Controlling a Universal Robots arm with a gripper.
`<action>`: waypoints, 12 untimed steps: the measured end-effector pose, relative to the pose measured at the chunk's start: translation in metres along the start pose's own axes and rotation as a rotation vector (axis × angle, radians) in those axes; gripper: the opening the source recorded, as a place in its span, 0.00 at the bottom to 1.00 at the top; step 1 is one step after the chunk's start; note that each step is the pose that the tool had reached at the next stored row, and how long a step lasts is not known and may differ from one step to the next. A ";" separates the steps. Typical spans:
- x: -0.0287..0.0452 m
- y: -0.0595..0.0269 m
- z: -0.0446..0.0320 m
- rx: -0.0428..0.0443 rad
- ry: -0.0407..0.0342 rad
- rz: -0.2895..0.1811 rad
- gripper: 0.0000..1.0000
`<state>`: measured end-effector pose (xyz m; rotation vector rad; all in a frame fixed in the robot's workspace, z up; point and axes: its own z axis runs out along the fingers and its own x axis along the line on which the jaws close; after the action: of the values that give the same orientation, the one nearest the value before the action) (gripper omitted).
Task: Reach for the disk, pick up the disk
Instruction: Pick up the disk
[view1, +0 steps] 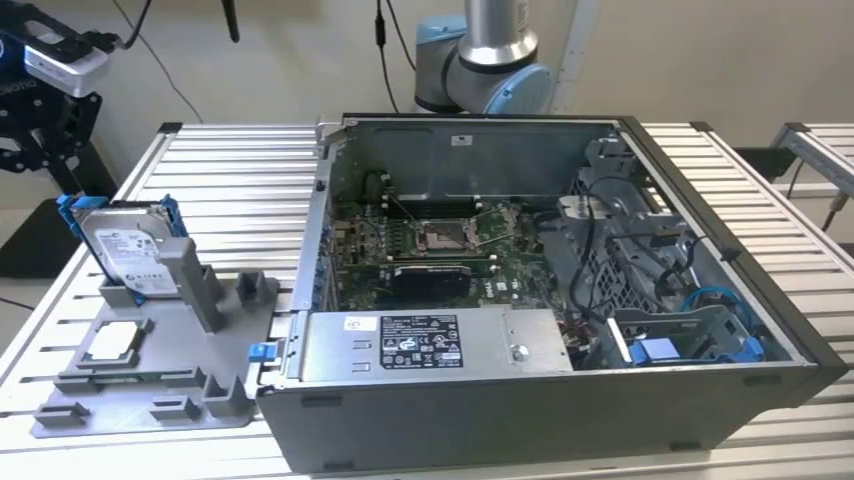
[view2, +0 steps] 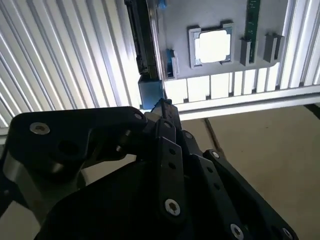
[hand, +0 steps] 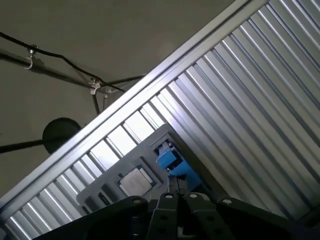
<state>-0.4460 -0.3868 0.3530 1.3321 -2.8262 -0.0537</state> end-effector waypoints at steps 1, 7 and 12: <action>0.0000 0.0000 0.0000 0.0000 0.0006 -0.019 0.00; 0.0000 0.0000 0.0000 0.0001 0.0049 -0.127 0.00; 0.0000 0.0000 0.0000 0.0007 0.0079 -0.218 0.00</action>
<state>-0.4460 -0.3869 0.3530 1.6301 -2.6620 -0.0499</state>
